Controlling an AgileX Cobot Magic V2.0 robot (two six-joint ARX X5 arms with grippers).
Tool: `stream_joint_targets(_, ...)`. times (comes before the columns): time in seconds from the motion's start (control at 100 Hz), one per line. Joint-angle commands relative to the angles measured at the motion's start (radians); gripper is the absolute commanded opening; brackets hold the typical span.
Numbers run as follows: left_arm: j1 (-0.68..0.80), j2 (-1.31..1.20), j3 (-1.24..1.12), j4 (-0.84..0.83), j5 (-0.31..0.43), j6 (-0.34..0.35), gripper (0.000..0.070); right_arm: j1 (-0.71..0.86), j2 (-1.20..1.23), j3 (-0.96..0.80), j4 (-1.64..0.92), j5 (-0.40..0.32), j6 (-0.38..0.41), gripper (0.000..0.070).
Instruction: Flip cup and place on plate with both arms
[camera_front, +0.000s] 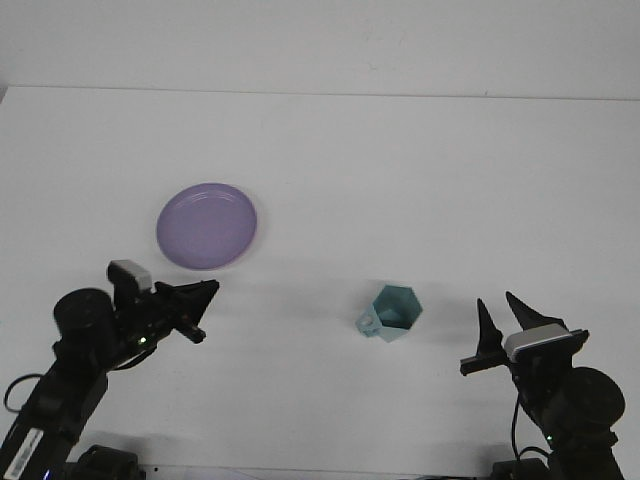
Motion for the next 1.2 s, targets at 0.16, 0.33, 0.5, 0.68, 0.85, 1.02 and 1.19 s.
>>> stream_joint_targets(0.16,-0.203,0.32,0.264,-0.14,0.006,0.13,0.0277,0.001,-0.003,0.001,0.003,0.002,0.01,0.0293)
stream_joint_targets(0.33,-0.317,0.54,0.487,-0.281,-0.018,0.162,0.0435,0.001,-0.003,0.001,0.0,0.002,0.01,0.0293)
stream_joint_targets(0.5,-0.405,0.758,0.742,-0.455,-0.101,0.224,0.0462,0.001,-0.003,0.001,-0.005,0.002,0.01,0.0293)
stream_joint_targets(0.68,-0.473,0.941,0.941,-0.558,-0.144,0.241,0.0462,0.001,-0.003,0.001,-0.004,0.002,0.01,0.0293)
stream_joint_targets(0.85,-0.529,1.068,1.044,-0.577,-0.146,0.241,0.0462,0.001,-0.003,0.001,-0.003,0.001,0.01,0.0293)
stream_joint_targets(1.02,-0.573,1.166,1.101,-0.571,-0.169,0.24,0.0463,0.001,-0.003,0.001,-0.004,0.002,0.01,0.0293)
stream_joint_targets(1.19,-0.599,1.248,1.136,-0.568,-0.215,0.238,0.0463,0.001,-0.003,0.001,-0.004,0.001,0.011,0.0293)
